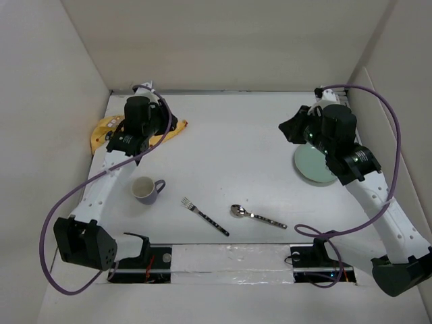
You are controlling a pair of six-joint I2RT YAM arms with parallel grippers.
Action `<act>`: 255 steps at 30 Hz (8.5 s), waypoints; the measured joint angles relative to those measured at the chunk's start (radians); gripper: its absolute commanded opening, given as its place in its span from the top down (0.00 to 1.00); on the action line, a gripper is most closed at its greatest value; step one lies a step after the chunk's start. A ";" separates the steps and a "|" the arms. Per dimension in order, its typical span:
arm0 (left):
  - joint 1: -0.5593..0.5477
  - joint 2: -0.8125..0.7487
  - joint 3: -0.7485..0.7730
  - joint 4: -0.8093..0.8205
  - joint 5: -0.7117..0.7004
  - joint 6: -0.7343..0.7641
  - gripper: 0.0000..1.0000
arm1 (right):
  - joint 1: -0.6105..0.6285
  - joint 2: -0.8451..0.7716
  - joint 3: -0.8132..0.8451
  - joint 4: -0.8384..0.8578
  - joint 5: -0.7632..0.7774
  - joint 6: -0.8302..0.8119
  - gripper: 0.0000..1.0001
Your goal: Set the dinner table for one person
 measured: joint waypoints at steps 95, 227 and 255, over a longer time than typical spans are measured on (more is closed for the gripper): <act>-0.132 0.435 0.038 -0.044 0.027 -0.128 0.54 | -0.057 0.262 -0.233 0.108 0.134 0.185 0.39; 0.172 0.281 -0.195 -0.167 -0.189 -0.017 1.00 | -0.267 0.341 -0.446 0.161 -0.022 0.194 1.00; 0.125 -0.093 -0.162 -0.105 0.235 -0.043 0.92 | -0.810 0.018 -0.718 0.106 0.025 0.447 0.31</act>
